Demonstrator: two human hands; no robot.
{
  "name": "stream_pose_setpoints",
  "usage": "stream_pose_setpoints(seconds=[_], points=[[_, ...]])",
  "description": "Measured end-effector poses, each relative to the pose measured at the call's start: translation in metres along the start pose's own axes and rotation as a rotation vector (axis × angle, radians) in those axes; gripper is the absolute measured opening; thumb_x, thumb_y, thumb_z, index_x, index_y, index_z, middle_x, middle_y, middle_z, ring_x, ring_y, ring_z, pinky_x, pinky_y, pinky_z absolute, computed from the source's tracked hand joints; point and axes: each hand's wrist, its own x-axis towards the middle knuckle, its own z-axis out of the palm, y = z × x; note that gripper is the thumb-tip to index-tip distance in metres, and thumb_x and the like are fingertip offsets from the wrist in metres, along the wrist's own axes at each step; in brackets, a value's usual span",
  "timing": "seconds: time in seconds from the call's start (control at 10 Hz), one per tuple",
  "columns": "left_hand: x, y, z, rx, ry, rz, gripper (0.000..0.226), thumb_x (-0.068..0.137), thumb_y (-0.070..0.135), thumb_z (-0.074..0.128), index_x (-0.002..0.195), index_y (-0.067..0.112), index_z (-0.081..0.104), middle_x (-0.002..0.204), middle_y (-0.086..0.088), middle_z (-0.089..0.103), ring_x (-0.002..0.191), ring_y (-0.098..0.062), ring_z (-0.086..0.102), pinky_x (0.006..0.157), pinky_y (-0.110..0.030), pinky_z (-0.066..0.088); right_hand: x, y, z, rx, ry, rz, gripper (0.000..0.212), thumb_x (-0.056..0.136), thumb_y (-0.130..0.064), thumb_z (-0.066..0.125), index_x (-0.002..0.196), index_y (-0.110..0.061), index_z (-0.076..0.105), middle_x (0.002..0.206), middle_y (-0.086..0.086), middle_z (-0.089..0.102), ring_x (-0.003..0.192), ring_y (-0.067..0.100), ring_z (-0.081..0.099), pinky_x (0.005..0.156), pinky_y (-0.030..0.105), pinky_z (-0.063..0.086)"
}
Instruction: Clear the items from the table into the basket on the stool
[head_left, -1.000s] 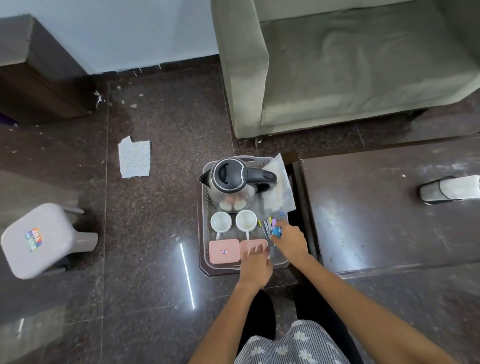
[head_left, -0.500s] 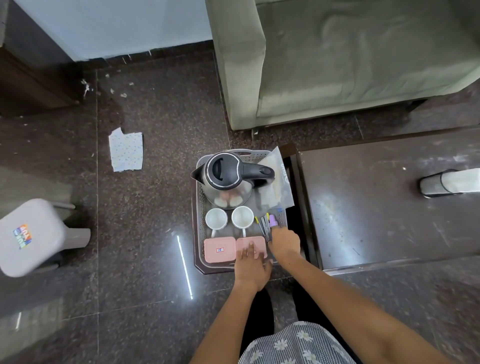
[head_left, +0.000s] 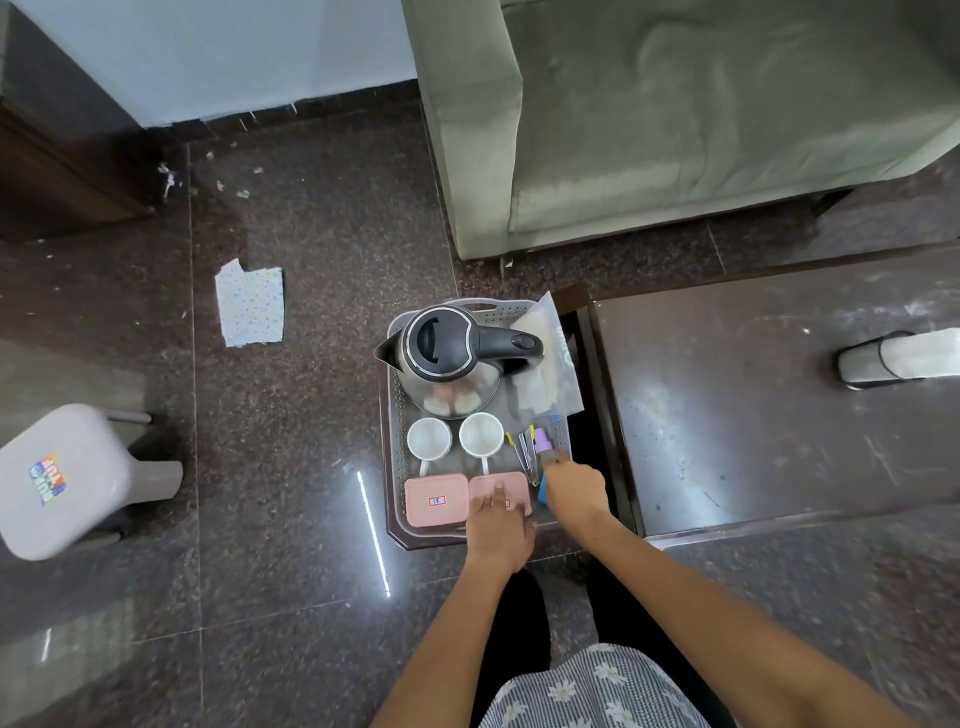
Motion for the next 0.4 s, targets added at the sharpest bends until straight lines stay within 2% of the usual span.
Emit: stream_pose_setpoints(seconds=[0.1, 0.2, 0.3, 0.4], points=[[-0.003, 0.005, -0.005, -0.013, 0.062, -0.008, 0.045, 0.096, 0.034, 0.033, 0.127, 0.007, 0.053, 0.147, -0.023, 0.034, 0.129, -0.035, 0.039, 0.110, -0.041, 0.023, -0.004, 0.004, -0.001, 0.070, 0.036, 0.018, 0.039, 0.090, -0.011, 0.044, 0.129, -0.011, 0.047, 0.111, 0.008, 0.064, 0.087, 0.029, 0.068, 0.058, 0.029, 0.036], [-0.005, 0.010, -0.010, -0.060, 0.156, -0.009, 0.039, 0.095, 0.030, 0.035, 0.115, 0.005, 0.058, 0.123, -0.017, 0.057, 0.112, -0.033, 0.051, 0.101, -0.039, 0.032, -0.011, 0.010, -0.005, 0.186, 0.135, 0.015, 0.027, 0.097, -0.023, 0.040, 0.109, -0.008, 0.059, 0.105, 0.007, 0.065, 0.083, 0.029, 0.066, 0.058, 0.029, 0.039], [-0.008, 0.015, -0.006, -0.069, 0.261, 0.021, 0.033, 0.092, 0.027, 0.044, 0.111, 0.006, 0.060, 0.114, -0.014, 0.062, 0.108, -0.030, 0.056, 0.097, -0.039, 0.039, -0.019, 0.016, -0.003, 0.260, 0.219, -0.007, 0.026, 0.096, -0.025, 0.044, 0.099, -0.009, 0.064, 0.095, 0.007, 0.066, 0.080, 0.027, 0.066, 0.056, 0.029, 0.043], [-0.010, 0.031, 0.000, -0.035, 0.368, 0.054, 0.037, 0.074, 0.029, 0.066, 0.105, 0.009, 0.066, 0.107, -0.009, 0.070, 0.102, -0.024, 0.065, 0.089, -0.034, 0.052, -0.031, 0.035, 0.003, 0.217, 0.344, -0.076, 0.014, 0.082, -0.023, 0.068, 0.071, -0.013, 0.067, 0.071, 0.001, 0.064, 0.063, 0.020, 0.064, 0.039, 0.025, 0.042]])
